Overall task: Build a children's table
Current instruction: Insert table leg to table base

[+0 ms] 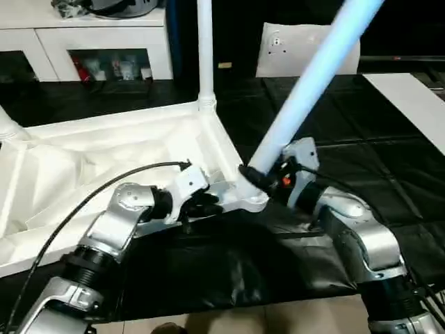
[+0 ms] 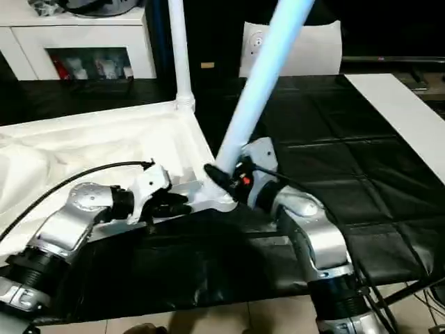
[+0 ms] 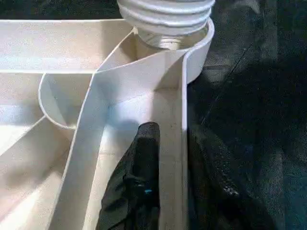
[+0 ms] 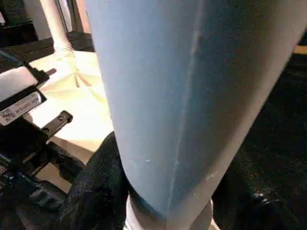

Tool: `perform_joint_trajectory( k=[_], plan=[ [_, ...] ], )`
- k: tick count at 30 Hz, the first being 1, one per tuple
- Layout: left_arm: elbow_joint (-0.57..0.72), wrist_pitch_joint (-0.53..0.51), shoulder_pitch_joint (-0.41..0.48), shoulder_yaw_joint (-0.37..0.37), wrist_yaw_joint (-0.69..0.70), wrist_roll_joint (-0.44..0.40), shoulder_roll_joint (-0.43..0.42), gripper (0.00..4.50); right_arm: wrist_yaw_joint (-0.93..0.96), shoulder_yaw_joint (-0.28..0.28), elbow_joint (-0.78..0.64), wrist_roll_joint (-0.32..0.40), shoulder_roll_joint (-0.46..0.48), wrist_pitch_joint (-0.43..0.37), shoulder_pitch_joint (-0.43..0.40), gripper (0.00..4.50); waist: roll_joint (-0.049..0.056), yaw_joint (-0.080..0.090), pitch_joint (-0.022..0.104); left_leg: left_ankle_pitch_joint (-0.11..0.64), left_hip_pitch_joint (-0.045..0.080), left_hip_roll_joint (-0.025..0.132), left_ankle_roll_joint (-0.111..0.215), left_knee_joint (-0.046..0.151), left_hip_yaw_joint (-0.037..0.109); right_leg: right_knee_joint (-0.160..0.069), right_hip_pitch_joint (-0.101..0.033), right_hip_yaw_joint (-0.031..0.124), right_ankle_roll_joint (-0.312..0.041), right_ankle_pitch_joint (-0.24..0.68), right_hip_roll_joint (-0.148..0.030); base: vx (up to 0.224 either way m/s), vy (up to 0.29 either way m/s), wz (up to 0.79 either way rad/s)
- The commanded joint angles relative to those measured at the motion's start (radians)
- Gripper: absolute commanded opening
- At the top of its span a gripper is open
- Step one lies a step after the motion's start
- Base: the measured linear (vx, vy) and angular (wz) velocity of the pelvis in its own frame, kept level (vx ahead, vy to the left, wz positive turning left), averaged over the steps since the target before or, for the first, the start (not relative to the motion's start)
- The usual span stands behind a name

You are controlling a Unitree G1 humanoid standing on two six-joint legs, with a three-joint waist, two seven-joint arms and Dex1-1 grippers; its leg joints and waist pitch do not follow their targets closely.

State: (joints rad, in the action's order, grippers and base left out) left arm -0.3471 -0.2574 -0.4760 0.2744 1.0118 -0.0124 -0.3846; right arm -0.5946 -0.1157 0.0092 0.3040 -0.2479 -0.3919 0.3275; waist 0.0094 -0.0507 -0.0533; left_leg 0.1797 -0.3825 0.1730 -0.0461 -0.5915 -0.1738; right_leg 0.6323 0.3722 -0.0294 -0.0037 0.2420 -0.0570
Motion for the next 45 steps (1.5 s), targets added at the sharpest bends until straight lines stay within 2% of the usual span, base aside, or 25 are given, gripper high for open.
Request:
perform_joint_trajectory(
  k=[1, 3, 7, 8, 11, 12, 16, 18, 23, 24, 25, 27, 28, 29, 32, 38, 41, 45],
  plan=[
    [-0.034, -0.008, -0.001, 0.018, 0.002, -0.023, -0.020, 1.01, 0.008, 0.032, -0.014, 0.010, -0.002, -0.010, 0.019, 1.89, 0.003, -0.007, 0.065, 0.107, 0.019, 0.053, 0.038, 0.063, 0.019, -0.066, -0.038, 0.042, -0.238, -0.077, -0.081, 0.000, 0.000, 0.00],
    [-0.045, -0.003, -0.007, 0.023, 0.002, -0.027, -0.020, 0.72, 0.031, 0.049, -0.002, -0.004, 0.009, 0.041, 0.024, 1.89, 0.005, -0.007, 0.064, 0.114, 0.020, 0.054, 0.032, 0.064, 0.019, -0.067, -0.037, 0.042, -0.238, -0.063, -0.082, 0.000, 0.000, 0.00],
    [-0.055, 0.018, -0.015, 0.035, 0.013, -0.028, -0.016, 0.45, 0.038, 0.047, 0.010, -0.013, -0.011, -0.009, 0.037, 1.89, 0.004, -0.005, 0.064, 0.128, 0.021, 0.053, 0.019, 0.066, 0.019, -0.068, -0.039, 0.042, -0.237, -0.042, -0.079, 0.000, 0.000, 0.00],
    [-0.058, 0.030, -0.016, 0.044, 0.017, -0.035, -0.018, 0.23, 0.026, 0.036, 0.020, -0.019, -0.025, -0.020, 0.040, 1.89, 0.004, -0.005, 0.063, 0.128, 0.021, 0.054, 0.019, 0.066, 0.019, -0.069, -0.039, 0.042, -0.237, -0.044, -0.080, 0.000, 0.000, 0.00],
    [-0.068, 0.054, -0.019, 0.059, 0.014, -0.055, -0.023, 0.14, -0.003, 0.012, 0.043, -0.035, -0.049, -0.024, 0.042, 1.89, 0.005, -0.008, 0.065, 0.124, 0.021, 0.054, 0.018, 0.064, 0.018, -0.068, -0.039, 0.042, -0.241, -0.063, -0.080, 0.000, 0.000, 0.00],
    [-0.073, 0.059, -0.021, 0.062, 0.014, -0.057, -0.024, 0.06, -0.014, 0.004, 0.051, -0.042, -0.056, -0.018, 0.043, 1.89, 0.002, -0.009, 0.064, 0.129, 0.021, 0.054, 0.020, 0.064, 0.017, -0.068, -0.039, 0.042, -0.244, -0.062, -0.081, 0.000, 0.000, 0.00],
    [-0.083, 0.077, -0.027, 0.077, 0.027, -0.068, -0.033, 0.06, -0.039, -0.013, 0.064, -0.046, -0.065, -0.025, 0.048, 1.89, 0.002, -0.012, 0.063, 0.141, 0.021, 0.055, 0.020, 0.064, 0.018, -0.072, -0.039, 0.042, -0.239, -0.021, -0.083, 0.000, 0.000, 0.00],
    [-0.084, 0.103, -0.024, 0.091, 0.038, -0.078, -0.042, 0.02, -0.056, -0.023, 0.076, -0.041, -0.071, -0.033, 0.056, 1.89, -0.001, -0.012, 0.063, 0.138, 0.021, 0.056, 0.020, 0.065, 0.018, -0.070, -0.039, 0.042, -0.237, -0.019, -0.083, 0.000, 0.000, 0.00],
    [-0.087, 0.117, -0.026, 0.099, 0.057, -0.078, -0.049, 0.00, -0.088, -0.038, 0.098, -0.047, -0.082, -0.034, 0.072, 1.89, -0.001, -0.009, 0.065, 0.118, 0.019, 0.055, 0.028, 0.062, 0.017, -0.067, -0.040, 0.041, -0.243, -0.051, -0.083, 0.000, 0.000, 0.00],
    [-0.082, 0.120, -0.028, 0.103, 0.102, -0.058, -0.056, 0.00, -0.113, -0.049, 0.117, -0.053, -0.089, -0.038, 0.085, 1.89, -0.001, -0.010, 0.066, 0.111, 0.020, 0.055, 0.032, 0.061, 0.017, -0.066, -0.040, 0.041, -0.245, -0.064, -0.083, 0.000, 0.000, 0.00],
    [-0.072, 0.119, -0.027, 0.111, 0.142, -0.045, -0.065, 0.00, -0.130, -0.058, 0.128, -0.055, -0.095, -0.044, 0.094, 1.89, -0.005, -0.010, 0.067, 0.101, 0.018, 0.054, 0.038, 0.061, 0.017, -0.063, -0.042, 0.040, -0.250, -0.073, -0.083, 0.000, 0.000, 0.00],
    [-0.060, 0.111, -0.028, 0.124, 0.190, -0.032, -0.079, 0.00, -0.157, -0.071, 0.139, -0.055, -0.105, -0.060, 0.104, 1.89, -0.002, -0.009, 0.065, 0.101, 0.020, 0.054, 0.041, 0.061, 0.016, -0.064, -0.038, 0.040, -0.254, -0.072, -0.082, 0.000, 0.000, 0.00],
    [-0.060, 0.109, -0.031, 0.127, 0.196, -0.033, -0.082, 0.00, -0.170, -0.077, 0.139, -0.052, -0.110, -0.072, 0.105, 1.89, -0.006, -0.011, 0.066, 0.100, 0.020, 0.055, 0.044, 0.061, 0.016, -0.062, -0.039, 0.039, -0.255, -0.070, -0.082, 0.000, 0.000, 0.00],
    [-0.064, 0.110, -0.035, 0.130, 0.198, -0.034, -0.083, 0.00, -0.184, -0.083, 0.142, -0.050, -0.116, -0.081, 0.108, 1.89, -0.004, -0.012, 0.065, 0.101, 0.021, 0.056, 0.044, 0.062, 0.016, -0.063, -0.039, 0.039, -0.255, -0.066, -0.083, 0.000, 0.000, 0.00],
    [-0.076, 0.113, -0.046, 0.131, 0.199, -0.034, -0.080, 0.00, -0.210, -0.099, 0.148, -0.048, -0.131, -0.097, 0.110, 1.89, -0.004, -0.015, 0.065, 0.118, 0.026, 0.059, 0.038, 0.063, 0.015, -0.065, -0.035, 0.038, -0.257, -0.049, -0.083, 0.000, 0.000, 0.00],
    [-0.088, 0.122, -0.063, 0.121, 0.188, -0.036, -0.074, 0.00, -0.245, -0.110, 0.167, -0.044, -0.141, -0.132, 0.120, 1.89, -0.009, -0.015, 0.065, 0.140, 0.024, 0.059, 0.020, 0.065, 0.016, -0.068, -0.039, 0.038, -0.252, -0.017, -0.087, 0.000, 0.000, 0.00],
    [-0.118, 0.135, -0.080, 0.120, 0.164, -0.052, -0.069, 0.00, -0.276, -0.114, 0.140, -0.025, -0.159, -0.182, 0.121, 1.89, -0.006, -0.018, 0.065, 0.136, 0.026, 0.058, 0.024, 0.064, 0.016, -0.069, -0.038, 0.038, -0.252, -0.027, -0.085, 0.000, 0.000, 0.00],
    [-0.118, 0.134, -0.080, 0.122, 0.172, -0.048, -0.068, 0.00, -0.281, -0.118, 0.135, -0.030, -0.169, -0.191, 0.116, 1.89, -0.007, -0.021, 0.062, 0.169, 0.027, 0.060, 0.006, 0.068, 0.017, -0.073, -0.037, 0.037, -0.245, 0.031, -0.089, 0.000, 0.000, 0.00]
  ],
)
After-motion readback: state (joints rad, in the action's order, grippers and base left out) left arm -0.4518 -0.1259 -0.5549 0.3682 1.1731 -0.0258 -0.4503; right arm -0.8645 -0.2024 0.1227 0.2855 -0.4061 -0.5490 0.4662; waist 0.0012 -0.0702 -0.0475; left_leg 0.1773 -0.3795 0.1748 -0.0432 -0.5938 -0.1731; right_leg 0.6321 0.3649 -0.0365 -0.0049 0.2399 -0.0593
